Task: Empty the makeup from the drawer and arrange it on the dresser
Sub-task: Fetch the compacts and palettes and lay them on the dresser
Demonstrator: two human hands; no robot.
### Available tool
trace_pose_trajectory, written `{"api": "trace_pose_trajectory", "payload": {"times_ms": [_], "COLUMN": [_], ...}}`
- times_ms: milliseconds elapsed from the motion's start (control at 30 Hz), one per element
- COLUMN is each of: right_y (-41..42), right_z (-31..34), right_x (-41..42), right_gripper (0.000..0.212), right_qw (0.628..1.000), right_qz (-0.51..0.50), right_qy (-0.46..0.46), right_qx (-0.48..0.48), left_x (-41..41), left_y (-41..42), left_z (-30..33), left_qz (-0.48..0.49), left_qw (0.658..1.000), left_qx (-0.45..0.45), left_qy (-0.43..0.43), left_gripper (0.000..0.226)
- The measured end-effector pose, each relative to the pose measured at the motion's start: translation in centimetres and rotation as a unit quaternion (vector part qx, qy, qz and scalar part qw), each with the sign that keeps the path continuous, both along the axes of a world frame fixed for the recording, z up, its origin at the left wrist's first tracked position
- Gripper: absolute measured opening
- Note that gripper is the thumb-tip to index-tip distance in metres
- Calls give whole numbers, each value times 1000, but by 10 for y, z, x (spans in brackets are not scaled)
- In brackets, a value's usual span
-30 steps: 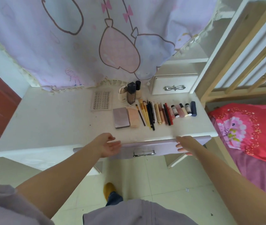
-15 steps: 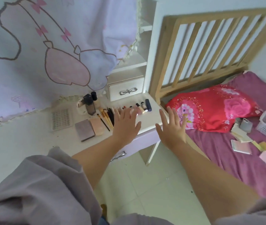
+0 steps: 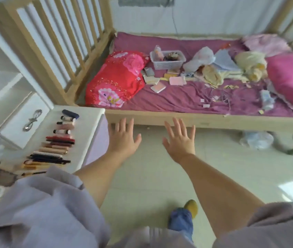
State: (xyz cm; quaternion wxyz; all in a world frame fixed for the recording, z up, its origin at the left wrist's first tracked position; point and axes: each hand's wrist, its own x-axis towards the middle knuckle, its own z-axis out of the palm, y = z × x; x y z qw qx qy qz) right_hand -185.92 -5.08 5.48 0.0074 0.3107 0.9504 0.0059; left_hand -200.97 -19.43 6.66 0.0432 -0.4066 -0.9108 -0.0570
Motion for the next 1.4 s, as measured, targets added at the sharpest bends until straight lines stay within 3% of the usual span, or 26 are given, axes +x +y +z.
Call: {"api": "trace_pose_trajectory", "payload": {"times_ms": [200,467,733,900,1100,1400], "right_y": [-33,-78,-165,-196,-201,-124], "right_z": [-13,-13,-23,-11,-14,-28], "right_x": [158,368,624,732,804,895], "right_gripper": [60,60,59,58,58,59], "right_qw": [975,905,810,758,717,692], "right_qz": [-216,-421,-583,-648,-691,-717], "right_qy": [-6,20,1,29,51,43], "right_qx": [-42,-53,-70,-69,-74,-70], "left_x": [131,308,599,722,808,907], "left_y": [48,80,54,41,58,152], "left_z": [-15,-14,-23,-23,-23,-42], "left_qz": [-231,-377,-572,-636,-659,-686], "left_qw": [971,922,816,766,746,721], "left_qx": [-46,-83,-76,-81,-86,-94], "left_qy": [-28,-37,-45,-43,-50,-38], "left_gripper": [69,65,66,67,66,66]}}
